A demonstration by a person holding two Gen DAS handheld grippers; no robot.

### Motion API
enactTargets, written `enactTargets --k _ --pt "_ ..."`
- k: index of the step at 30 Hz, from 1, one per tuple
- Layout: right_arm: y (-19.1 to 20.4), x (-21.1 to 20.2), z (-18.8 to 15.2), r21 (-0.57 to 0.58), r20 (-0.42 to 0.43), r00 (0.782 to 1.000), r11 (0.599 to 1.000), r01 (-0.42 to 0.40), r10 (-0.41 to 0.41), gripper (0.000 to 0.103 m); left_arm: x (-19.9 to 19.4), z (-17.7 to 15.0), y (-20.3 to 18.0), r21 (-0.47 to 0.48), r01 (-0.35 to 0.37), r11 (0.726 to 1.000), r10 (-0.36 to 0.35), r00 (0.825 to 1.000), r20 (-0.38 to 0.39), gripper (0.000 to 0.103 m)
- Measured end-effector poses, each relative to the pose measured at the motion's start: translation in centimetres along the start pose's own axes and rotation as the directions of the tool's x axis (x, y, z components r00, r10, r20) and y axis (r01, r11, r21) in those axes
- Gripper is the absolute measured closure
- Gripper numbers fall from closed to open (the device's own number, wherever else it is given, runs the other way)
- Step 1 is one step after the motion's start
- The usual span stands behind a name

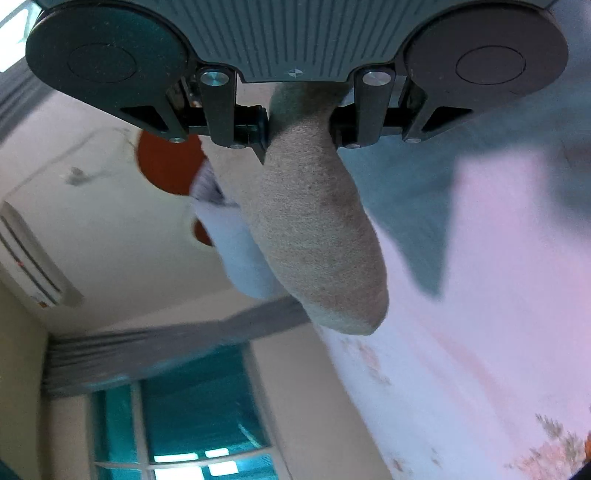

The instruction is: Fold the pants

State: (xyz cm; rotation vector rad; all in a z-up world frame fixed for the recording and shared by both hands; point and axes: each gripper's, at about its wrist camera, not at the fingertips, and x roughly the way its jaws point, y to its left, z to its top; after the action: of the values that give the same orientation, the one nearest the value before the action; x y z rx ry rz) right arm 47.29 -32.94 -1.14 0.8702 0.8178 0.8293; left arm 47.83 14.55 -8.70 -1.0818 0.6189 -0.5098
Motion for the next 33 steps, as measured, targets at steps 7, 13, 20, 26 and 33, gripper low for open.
enactTargets --k 7,13,20,26,33 --pt "-4.9 8.1 3.0 0.022 -0.048 0.999 0.999 0.023 -0.022 0.063 2.9 5.5 3.8 0.039 -0.129 0.991 0.129 0.992 0.012 0.076" --pt "-10.4 8.8 1.5 0.015 0.022 0.999 1.000 0.026 -0.026 0.062 4.3 4.9 8.3 0.058 -0.085 0.995 0.084 0.996 0.015 0.070" --pt "-8.7 6.8 1.5 -0.001 -0.020 0.997 0.997 0.074 -0.074 0.056 1.6 5.2 7.3 0.097 -0.173 0.980 0.170 0.985 0.037 0.060" --pt "-6.8 1.6 0.6 0.036 0.127 0.977 0.985 0.168 -0.171 0.024 -5.8 3.4 3.9 0.158 -0.408 0.899 0.378 0.906 0.191 0.021" --pt "4.9 1.2 -6.1 -0.404 0.428 0.863 0.797 0.449 -0.269 0.008 -7.1 -2.0 -3.8 0.295 -0.700 0.651 0.525 0.695 0.491 0.001"
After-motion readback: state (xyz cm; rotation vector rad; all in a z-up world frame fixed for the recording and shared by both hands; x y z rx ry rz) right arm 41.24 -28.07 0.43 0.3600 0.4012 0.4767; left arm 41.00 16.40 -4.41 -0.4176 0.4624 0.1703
